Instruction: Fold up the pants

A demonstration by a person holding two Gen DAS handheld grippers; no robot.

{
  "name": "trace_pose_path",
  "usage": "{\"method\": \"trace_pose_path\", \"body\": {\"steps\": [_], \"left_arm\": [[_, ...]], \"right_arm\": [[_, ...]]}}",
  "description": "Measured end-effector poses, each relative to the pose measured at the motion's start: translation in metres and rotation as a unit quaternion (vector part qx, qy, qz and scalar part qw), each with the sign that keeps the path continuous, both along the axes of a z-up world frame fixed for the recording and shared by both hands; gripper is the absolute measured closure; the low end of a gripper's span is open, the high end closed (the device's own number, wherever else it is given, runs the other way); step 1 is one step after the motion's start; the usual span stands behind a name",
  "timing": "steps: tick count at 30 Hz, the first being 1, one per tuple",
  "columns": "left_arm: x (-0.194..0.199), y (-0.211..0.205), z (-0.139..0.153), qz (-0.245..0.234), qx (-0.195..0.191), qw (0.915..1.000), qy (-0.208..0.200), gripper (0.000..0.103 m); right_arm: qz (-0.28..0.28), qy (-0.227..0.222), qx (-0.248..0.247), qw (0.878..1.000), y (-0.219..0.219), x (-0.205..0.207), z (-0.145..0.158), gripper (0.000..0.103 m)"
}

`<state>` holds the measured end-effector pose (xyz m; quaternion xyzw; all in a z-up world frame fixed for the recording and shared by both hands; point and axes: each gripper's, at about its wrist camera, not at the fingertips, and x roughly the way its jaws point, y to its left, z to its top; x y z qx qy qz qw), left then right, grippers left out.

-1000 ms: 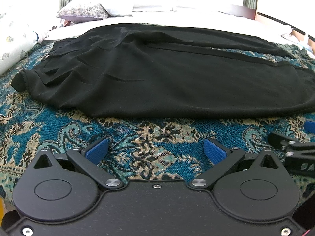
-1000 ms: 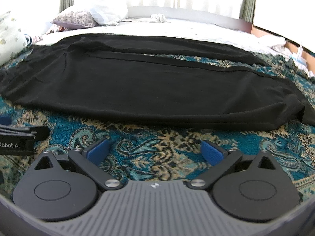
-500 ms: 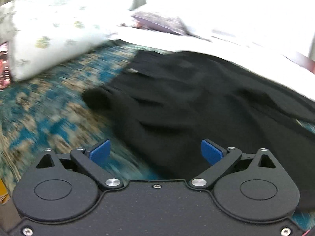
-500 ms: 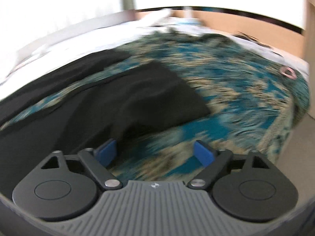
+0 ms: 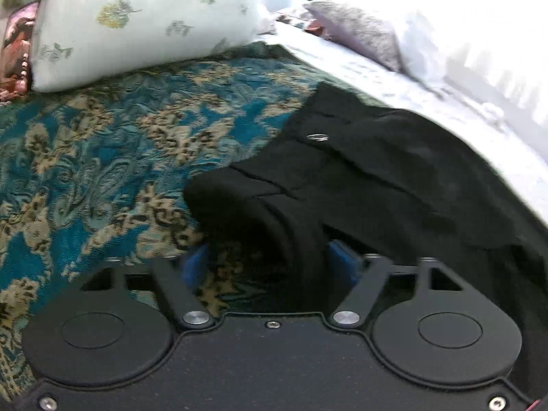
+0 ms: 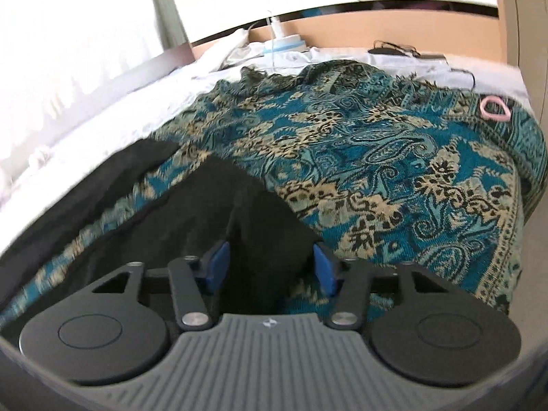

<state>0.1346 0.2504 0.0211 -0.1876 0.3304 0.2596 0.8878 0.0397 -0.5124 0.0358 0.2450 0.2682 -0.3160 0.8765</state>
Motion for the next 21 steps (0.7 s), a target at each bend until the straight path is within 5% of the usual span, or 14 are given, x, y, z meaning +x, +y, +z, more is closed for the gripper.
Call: {"method": "trace_pose_path", "body": {"steps": [6,8,9,17,21], "left_arm": [[0.002,-0.016,-0.005,-0.02,0.056,0.9982,0.008,0.056],[0.002,-0.022,-0.003,-0.031,0.068,0.9972,0.007,0.082],[0.002,-0.025,-0.001,-0.036,0.072,0.9967,0.006,0.086],[-0.001,-0.044,0.01,-0.041,0.139,0.9891,0.024,0.091],[0.003,-0.046,0.004,-0.042,0.137,0.9886,0.046,0.09]], "right_arm": [[-0.015,0.002,0.02,1.0,-0.012,0.0,-0.004,0.076],[-0.018,0.013,0.008,1.0,-0.009,-0.001,-0.003,0.084],[-0.02,0.017,0.001,1.0,-0.007,-0.003,-0.001,0.087],[-0.05,0.053,-0.107,0.992,0.013,-0.011,0.016,0.087],[-0.067,0.123,-0.086,0.986,0.005,0.001,0.001,0.087]]}}
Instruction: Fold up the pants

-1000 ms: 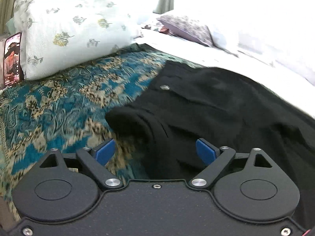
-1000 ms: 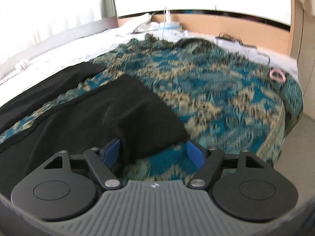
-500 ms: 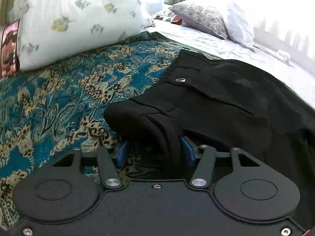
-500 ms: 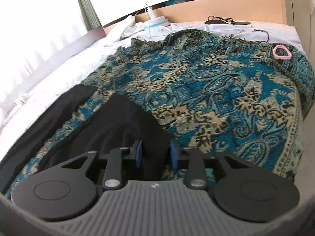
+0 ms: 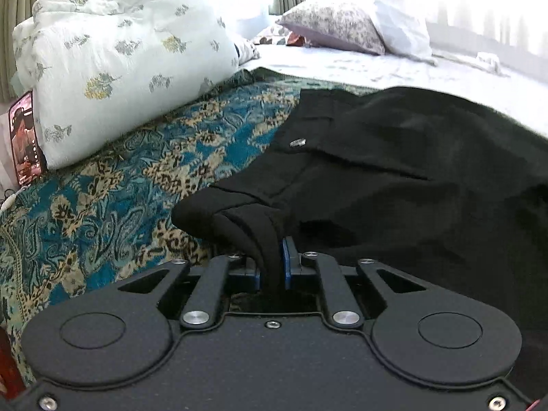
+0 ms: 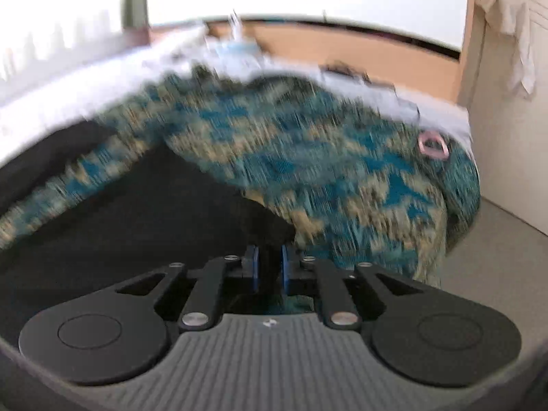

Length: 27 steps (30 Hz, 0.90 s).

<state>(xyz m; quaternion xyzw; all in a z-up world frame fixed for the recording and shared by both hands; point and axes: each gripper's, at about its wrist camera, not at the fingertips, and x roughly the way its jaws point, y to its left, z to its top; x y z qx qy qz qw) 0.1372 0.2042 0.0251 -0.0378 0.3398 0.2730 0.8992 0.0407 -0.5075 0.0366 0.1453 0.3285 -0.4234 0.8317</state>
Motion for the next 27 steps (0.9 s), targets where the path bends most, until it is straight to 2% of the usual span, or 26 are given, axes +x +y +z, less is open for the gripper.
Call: {"method": "trace_pose_path", "body": {"steps": [3,5,6,7,8,10,12,13,14,18,21,24,27], "left_arm": [[-0.001,-0.006,0.002,-0.001,0.009,0.9999,0.007,0.086],[-0.003,-0.008,0.009,-0.002,0.01,0.9999,0.005,0.077],[-0.004,-0.01,0.014,-0.002,0.008,1.0,0.002,0.072],[-0.005,-0.011,0.02,-0.004,0.005,1.0,-0.004,0.061],[-0.005,-0.012,0.027,-0.005,0.001,0.9999,-0.011,0.052],[-0.005,-0.015,0.041,-0.01,-0.012,0.9996,-0.024,0.042],[-0.001,-0.019,0.055,-0.017,-0.016,0.9991,-0.034,0.025],[0.001,-0.023,0.062,-0.023,-0.017,0.9987,-0.041,0.013],[0.004,-0.026,0.07,-0.032,-0.018,0.9981,-0.049,0.009],[0.024,-0.039,0.095,-0.065,-0.047,0.9947,-0.064,0.002],[0.053,-0.041,0.107,-0.084,-0.112,0.9886,-0.057,0.002],[0.087,-0.041,0.112,-0.081,-0.168,0.9815,-0.044,0.002],[0.133,-0.044,0.113,-0.065,-0.196,0.9783,-0.016,0.002]], "right_arm": [[-0.007,0.014,-0.001,1.0,0.0,0.001,-0.002,0.081],[-0.007,0.017,-0.011,1.0,0.003,0.0,0.004,0.061],[-0.008,0.016,-0.014,1.0,0.004,0.0,0.009,0.057],[-0.007,0.01,-0.014,1.0,0.004,-0.001,0.016,0.057],[-0.006,0.003,-0.016,1.0,0.004,-0.001,0.024,0.051],[-0.003,-0.009,-0.024,1.0,0.006,0.0,0.04,0.044],[0.012,-0.025,-0.028,0.999,0.009,0.003,0.056,0.038],[0.021,-0.033,-0.027,0.999,0.012,0.006,0.064,0.035],[0.03,-0.042,-0.025,0.998,0.015,0.01,0.073,0.034],[0.078,-0.078,0.01,0.994,0.028,0.032,0.096,0.03],[0.111,-0.088,0.035,0.989,0.041,0.061,0.107,0.03],[0.143,-0.096,0.059,0.983,0.058,0.099,0.116,0.027],[0.168,-0.092,0.062,0.98,0.077,0.146,0.12,0.019]]}}
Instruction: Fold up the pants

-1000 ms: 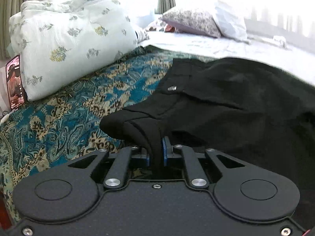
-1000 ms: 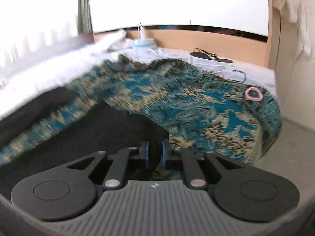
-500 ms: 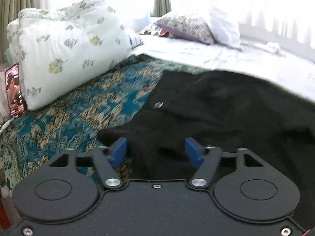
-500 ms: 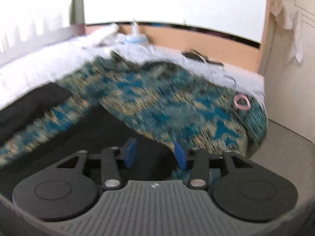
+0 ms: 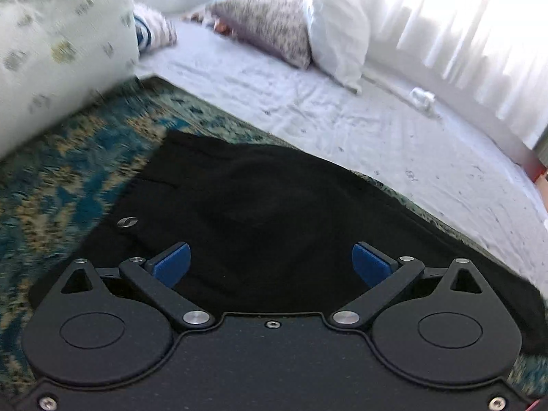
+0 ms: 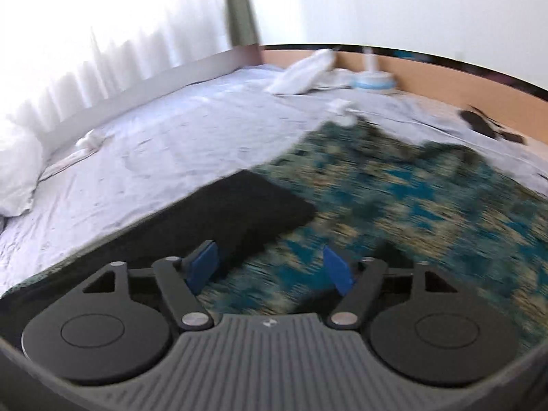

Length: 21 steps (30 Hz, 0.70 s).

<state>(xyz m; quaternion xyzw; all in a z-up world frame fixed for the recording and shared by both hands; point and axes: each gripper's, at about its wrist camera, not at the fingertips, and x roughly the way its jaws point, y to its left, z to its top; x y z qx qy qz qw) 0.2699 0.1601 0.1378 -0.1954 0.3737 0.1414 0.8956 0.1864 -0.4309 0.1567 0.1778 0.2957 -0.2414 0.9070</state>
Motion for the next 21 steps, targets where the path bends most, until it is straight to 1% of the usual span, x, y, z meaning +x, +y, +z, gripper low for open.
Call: {"method": "trace_pose_path", "body": {"steps": [3,7,9,12,15,17,18,21], "left_arm": [[0.046,-0.004,-0.008,0.008,-0.016,0.9996,0.023,0.002],[0.108,-0.007,-0.03,0.032,-0.038,0.9981,0.035,0.002],[0.134,-0.008,-0.042,0.05,-0.047,0.9968,0.043,0.002],[0.173,-0.006,-0.064,0.082,-0.063,0.9925,0.066,0.002],[0.201,-0.003,-0.088,0.104,-0.075,0.9883,0.083,0.002],[0.215,-0.001,-0.101,0.118,-0.073,0.9861,0.092,0.0],[0.221,-0.001,-0.105,0.125,-0.066,0.9857,0.092,0.0],[0.234,-0.005,-0.111,0.132,-0.02,0.9871,0.089,0.0]], "right_arm": [[0.013,0.008,0.028,0.999,0.01,0.053,-0.003,0.018],[0.016,0.002,0.073,0.997,0.021,0.115,-0.018,0.016],[0.004,0.013,0.067,0.998,0.027,0.146,-0.03,0.016],[-0.014,0.042,0.047,0.998,0.035,0.191,-0.054,0.016],[-0.027,0.057,0.055,0.996,0.039,0.227,-0.079,0.016],[-0.03,0.067,0.07,0.995,0.039,0.248,-0.093,0.016],[-0.032,0.072,0.074,0.994,0.038,0.259,-0.1,0.015],[-0.035,0.086,0.064,0.994,0.039,0.285,-0.117,0.014]]}}
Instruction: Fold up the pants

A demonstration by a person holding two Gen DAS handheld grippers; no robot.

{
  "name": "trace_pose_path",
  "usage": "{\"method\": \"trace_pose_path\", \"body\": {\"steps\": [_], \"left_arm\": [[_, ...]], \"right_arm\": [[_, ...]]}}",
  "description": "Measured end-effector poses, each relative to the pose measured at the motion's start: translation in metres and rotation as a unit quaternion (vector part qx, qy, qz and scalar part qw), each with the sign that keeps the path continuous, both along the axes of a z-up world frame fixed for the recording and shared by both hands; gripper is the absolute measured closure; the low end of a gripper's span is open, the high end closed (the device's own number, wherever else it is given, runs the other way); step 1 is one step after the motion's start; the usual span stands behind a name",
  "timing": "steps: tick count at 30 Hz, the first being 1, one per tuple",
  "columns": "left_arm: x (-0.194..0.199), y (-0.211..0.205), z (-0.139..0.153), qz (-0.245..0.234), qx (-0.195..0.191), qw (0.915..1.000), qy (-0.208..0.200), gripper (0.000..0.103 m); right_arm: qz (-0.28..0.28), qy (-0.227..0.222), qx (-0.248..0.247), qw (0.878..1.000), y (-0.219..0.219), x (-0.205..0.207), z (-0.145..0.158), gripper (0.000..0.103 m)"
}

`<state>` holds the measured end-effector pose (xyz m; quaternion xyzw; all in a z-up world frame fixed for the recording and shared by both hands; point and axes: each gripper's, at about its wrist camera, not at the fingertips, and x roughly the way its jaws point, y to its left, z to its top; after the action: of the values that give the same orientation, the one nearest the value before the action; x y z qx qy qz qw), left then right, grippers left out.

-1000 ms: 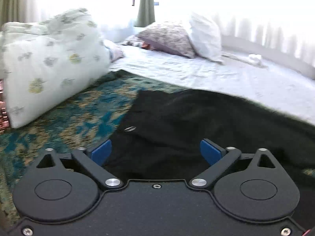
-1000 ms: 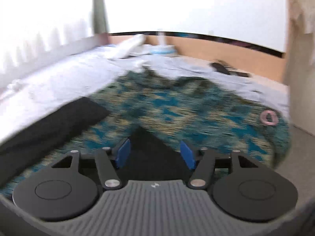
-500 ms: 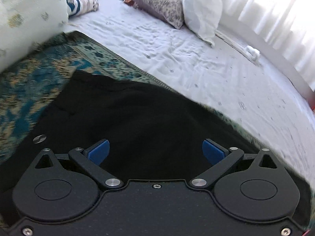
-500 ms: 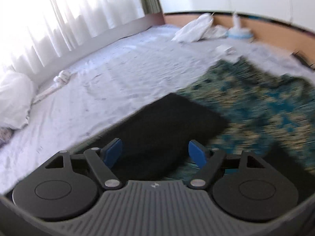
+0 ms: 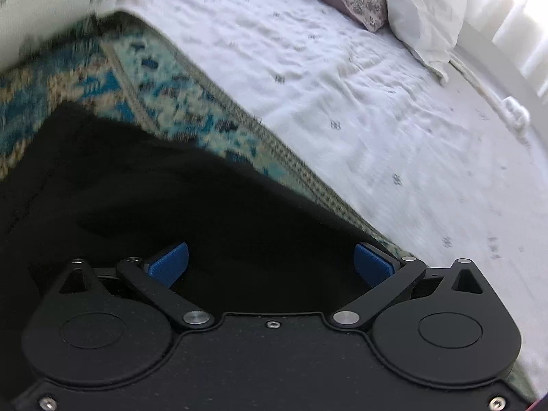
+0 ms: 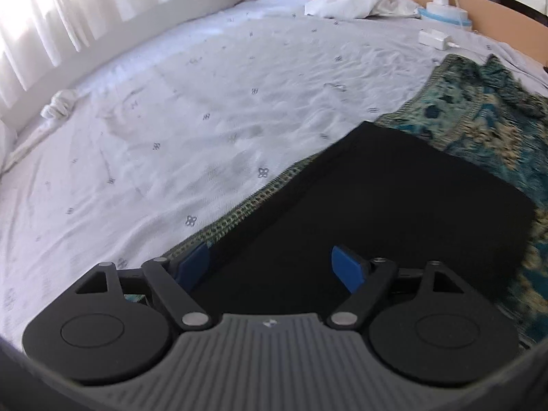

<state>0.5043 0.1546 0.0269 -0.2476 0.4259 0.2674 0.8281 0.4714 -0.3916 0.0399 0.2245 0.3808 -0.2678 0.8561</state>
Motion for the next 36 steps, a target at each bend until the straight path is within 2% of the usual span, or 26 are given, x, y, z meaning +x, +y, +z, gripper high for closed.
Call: {"method": "trace_pose_path", "body": {"steps": [3,5,9,12,13,14,15,16,17,18,19,20,22,27,30,31,32,33,34,35,36], "left_arm": [[0.014,-0.007,-0.005,-0.009,0.039,0.999,0.021,0.0],[0.021,-0.009,-0.006,-0.005,0.054,0.9982,0.027,0.0],[0.026,-0.013,-0.009,0.007,0.067,0.9971,0.036,0.0],[0.024,-0.016,-0.009,-0.001,0.077,0.9963,0.037,0.0],[0.022,-0.017,-0.009,-0.003,0.08,0.9961,0.035,0.002],[0.02,-0.017,-0.008,-0.003,0.084,0.996,0.031,0.009],[0.016,-0.017,-0.007,-0.002,0.088,0.9958,0.026,0.013],[0.01,-0.018,-0.005,-0.003,0.094,0.9954,0.018,0.026],[0.005,-0.019,-0.003,-0.006,0.098,0.9951,0.011,0.047],[0.0,-0.019,0.0,-0.011,0.102,0.9947,0.001,0.062],[-0.006,-0.018,0.003,-0.015,0.101,0.9948,-0.007,0.092],[-0.011,-0.015,0.005,-0.017,0.089,0.9958,-0.008,0.101],[-0.024,-0.008,0.007,-0.011,0.065,0.9978,-0.007,0.101],[-0.063,0.007,0.019,-0.024,0.056,0.9977,-0.03,0.102],[-0.078,0.023,0.023,-0.041,-0.031,0.9968,-0.062,0.093],[-0.083,0.026,0.024,-0.036,-0.051,0.9959,-0.065,0.086],[-0.086,0.026,0.026,-0.031,-0.057,0.9958,-0.065,0.075],[-0.088,0.024,0.027,-0.033,-0.053,0.9961,-0.062,0.067],[-0.089,0.021,0.029,-0.037,-0.046,0.9965,-0.059,0.049],[-0.091,0.019,0.03,-0.039,-0.038,0.9967,-0.061,0.037],[-0.092,0.016,0.03,-0.039,-0.032,0.9966,-0.065,0.032]], "right_arm": [[-0.002,0.012,-0.002,1.0,-0.001,0.021,-0.015,0.012],[0.0,0.016,-0.018,1.0,0.001,0.032,-0.021,0.004],[0.007,0.05,-0.056,0.997,0.009,0.049,-0.031,0.006],[-0.009,0.062,-0.086,0.994,0.017,0.05,-0.029,0.025],[-0.02,0.069,-0.098,0.993,0.018,0.049,-0.027,0.044],[-0.026,0.069,-0.102,0.992,0.019,0.046,-0.024,0.055],[-0.026,0.064,-0.096,0.993,0.017,0.043,-0.022,0.062],[-0.031,0.06,-0.09,0.994,0.015,0.038,-0.019,0.079],[-0.039,0.059,-0.086,0.994,0.012,0.032,-0.017,0.093],[-0.044,0.053,-0.076,0.995,0.007,0.025,-0.015,0.093],[-0.047,0.046,-0.066,0.996,0.003,0.019,-0.013,0.095],[-0.05,0.04,-0.057,0.996,-0.002,0.011,-0.011,0.098],[-0.051,0.022,-0.04,0.998,-0.011,-0.008,-0.006,0.1],[-0.033,-0.018,-0.014,0.999,-0.032,-0.068,0.014,0.1],[-0.028,-0.029,-0.008,0.999,-0.042,-0.1,0.023,0.1],[-0.028,-0.032,-0.007,0.999,-0.045,-0.109,0.025,0.1],[-0.029,-0.034,-0.01,0.999,-0.046,-0.117,0.027,0.1],[-0.028,-0.035,-0.014,0.999,-0.046,-0.125,0.028,0.1],[-0.026,-0.037,-0.016,0.999,-0.047,-0.132,0.029,0.1],[-0.026,-0.038,-0.015,0.999,-0.046,-0.138,0.029,0.1],[-0.024,-0.039,-0.013,0.999,-0.047,-0.143,0.029,0.1]]}}
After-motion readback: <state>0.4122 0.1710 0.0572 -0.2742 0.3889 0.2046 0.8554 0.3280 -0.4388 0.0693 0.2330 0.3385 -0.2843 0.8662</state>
